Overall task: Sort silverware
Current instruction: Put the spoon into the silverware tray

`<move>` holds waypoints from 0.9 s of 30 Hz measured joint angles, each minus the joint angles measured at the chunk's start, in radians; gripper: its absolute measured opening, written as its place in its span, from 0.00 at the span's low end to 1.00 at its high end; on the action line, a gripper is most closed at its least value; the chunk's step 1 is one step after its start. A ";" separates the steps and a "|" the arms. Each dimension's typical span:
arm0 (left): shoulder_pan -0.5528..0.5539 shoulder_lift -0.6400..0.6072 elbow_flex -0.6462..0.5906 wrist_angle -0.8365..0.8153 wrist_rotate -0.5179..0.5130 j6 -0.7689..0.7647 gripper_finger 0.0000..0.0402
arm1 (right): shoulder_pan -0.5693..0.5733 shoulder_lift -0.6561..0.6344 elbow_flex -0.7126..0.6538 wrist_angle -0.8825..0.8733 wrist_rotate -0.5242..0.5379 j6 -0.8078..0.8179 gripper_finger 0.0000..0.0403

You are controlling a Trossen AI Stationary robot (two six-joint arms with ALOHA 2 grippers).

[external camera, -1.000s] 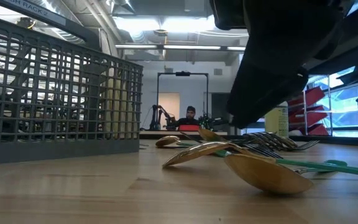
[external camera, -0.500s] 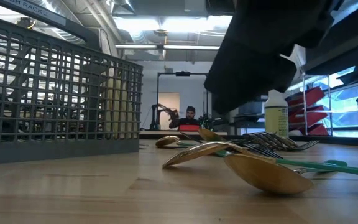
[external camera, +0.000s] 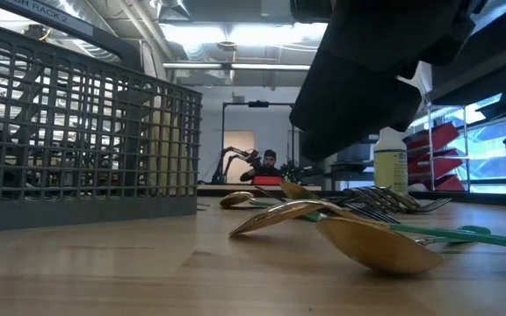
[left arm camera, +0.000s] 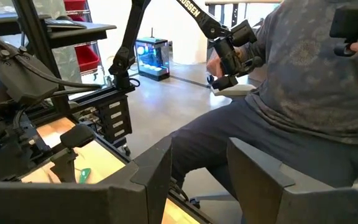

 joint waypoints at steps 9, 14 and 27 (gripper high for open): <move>0.000 0.000 0.000 0.000 -0.011 -0.016 0.35 | 0.050 0.015 0.091 -0.148 0.132 0.069 0.42; 0.000 0.000 0.000 0.000 -0.011 -0.020 0.35 | 0.052 0.116 0.269 -0.358 0.135 0.120 0.42; 0.000 0.000 0.000 -0.001 -0.012 -0.046 0.35 | 0.052 0.252 0.447 -0.534 0.053 0.239 0.42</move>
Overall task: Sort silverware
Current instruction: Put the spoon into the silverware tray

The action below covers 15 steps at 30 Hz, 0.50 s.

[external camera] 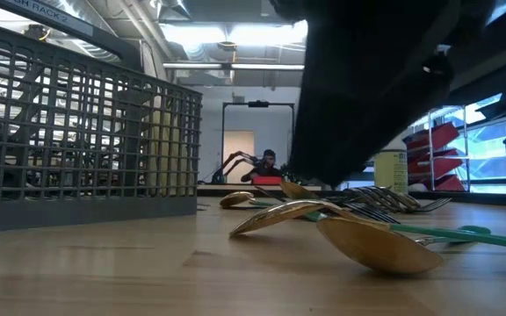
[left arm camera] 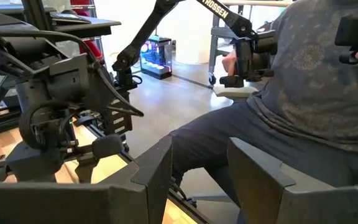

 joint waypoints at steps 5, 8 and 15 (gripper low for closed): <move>0.000 0.000 0.000 0.000 0.000 0.005 0.35 | -0.001 0.002 -0.038 0.002 -0.001 0.006 0.42; 0.000 0.000 0.000 0.000 0.000 0.005 0.35 | -0.001 0.001 -0.055 0.010 -0.002 0.014 0.42; 0.000 0.000 0.000 0.000 -0.007 0.009 0.35 | -0.008 0.001 -0.084 0.019 -0.001 0.026 0.42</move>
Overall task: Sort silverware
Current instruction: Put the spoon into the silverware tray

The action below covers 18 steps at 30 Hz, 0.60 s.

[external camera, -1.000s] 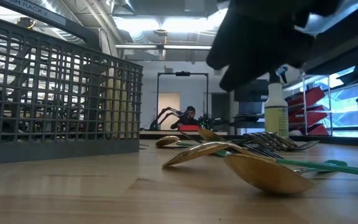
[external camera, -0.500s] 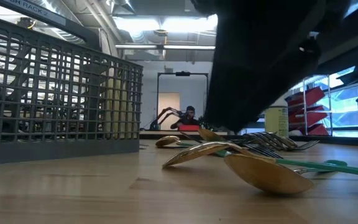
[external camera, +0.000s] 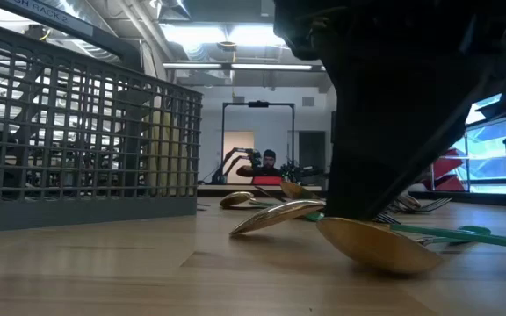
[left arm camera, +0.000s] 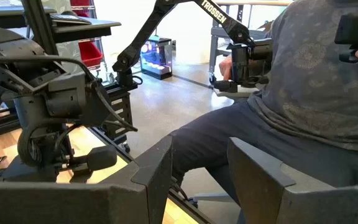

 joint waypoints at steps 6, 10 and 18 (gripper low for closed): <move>0.000 0.000 0.000 0.000 -0.011 -0.002 0.35 | -0.006 0.003 -0.037 0.058 -0.018 -0.001 0.42; 0.000 0.000 0.000 0.000 -0.012 -0.001 0.35 | -0.006 0.002 -0.041 0.061 -0.019 -0.004 0.40; 0.000 0.000 0.000 0.000 -0.027 -0.002 0.35 | -0.006 0.002 -0.042 0.072 -0.030 -0.019 0.09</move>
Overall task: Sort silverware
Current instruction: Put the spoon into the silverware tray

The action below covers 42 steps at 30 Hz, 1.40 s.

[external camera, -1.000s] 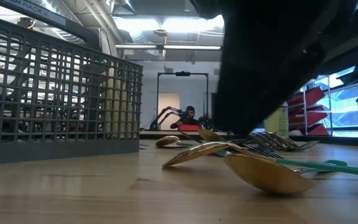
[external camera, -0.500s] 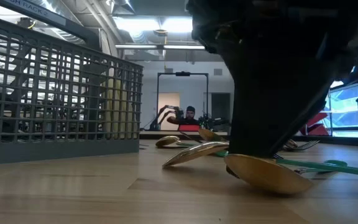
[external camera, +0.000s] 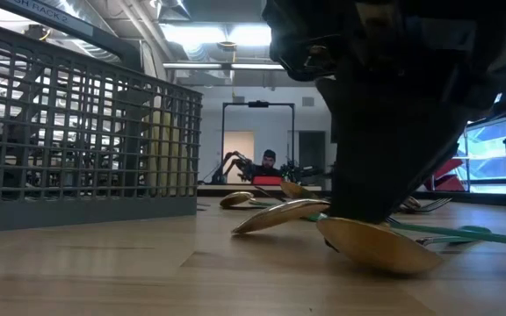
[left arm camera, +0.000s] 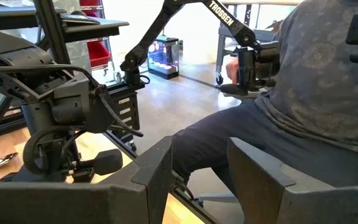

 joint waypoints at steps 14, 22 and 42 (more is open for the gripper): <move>0.000 0.000 0.000 0.000 0.000 0.000 0.35 | 0.000 0.001 -0.001 0.010 0.021 -0.001 0.02; 0.000 0.000 0.000 -0.002 0.000 0.000 0.35 | 0.014 -0.038 -0.003 0.023 0.109 -0.039 0.01; 0.000 0.000 0.000 0.000 -0.008 -0.007 0.35 | 0.098 -0.161 -0.001 0.132 0.507 -0.079 0.01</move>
